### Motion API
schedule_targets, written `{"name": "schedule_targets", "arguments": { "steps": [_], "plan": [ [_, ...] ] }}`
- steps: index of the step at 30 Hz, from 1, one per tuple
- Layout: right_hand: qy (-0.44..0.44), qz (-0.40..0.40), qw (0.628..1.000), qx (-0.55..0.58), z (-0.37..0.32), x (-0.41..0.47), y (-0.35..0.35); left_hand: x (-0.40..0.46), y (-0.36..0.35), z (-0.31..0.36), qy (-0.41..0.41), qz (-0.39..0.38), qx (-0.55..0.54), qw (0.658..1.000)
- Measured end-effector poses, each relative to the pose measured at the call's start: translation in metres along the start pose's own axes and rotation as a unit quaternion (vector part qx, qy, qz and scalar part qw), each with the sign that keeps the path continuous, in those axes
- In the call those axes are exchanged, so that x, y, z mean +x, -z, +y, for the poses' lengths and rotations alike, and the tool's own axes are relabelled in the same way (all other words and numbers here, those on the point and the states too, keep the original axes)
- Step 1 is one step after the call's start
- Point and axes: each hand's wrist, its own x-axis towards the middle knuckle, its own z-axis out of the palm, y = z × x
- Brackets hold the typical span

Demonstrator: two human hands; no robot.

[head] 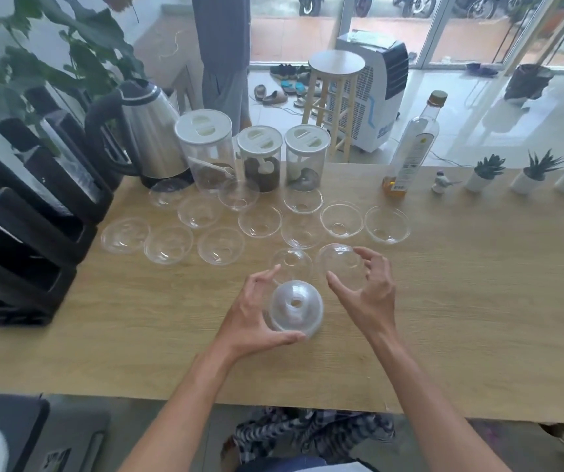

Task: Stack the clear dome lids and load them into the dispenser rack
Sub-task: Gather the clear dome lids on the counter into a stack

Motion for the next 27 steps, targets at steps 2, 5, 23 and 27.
{"name": "schedule_targets", "arguments": {
  "steps": [2,5,23,27],
  "plan": [
    [0.021,-0.020,0.999,0.021,-0.017,-0.009,-0.002,0.001,0.015,-0.005,0.034,0.015,-0.064,0.997],
    [0.042,-0.056,0.997,0.044,-0.036,-0.025,-0.009,0.008,0.036,-0.013,0.078,0.057,-0.139,0.986],
    [0.016,-0.058,0.993,-0.103,-0.042,-0.095,-0.053,0.091,0.086,-0.063,0.120,0.061,0.228,0.964],
    [0.006,-0.047,0.994,-0.103,-0.042,-0.097,-0.056,0.098,0.086,-0.069,0.123,0.064,0.219,0.966]
  ]
}}
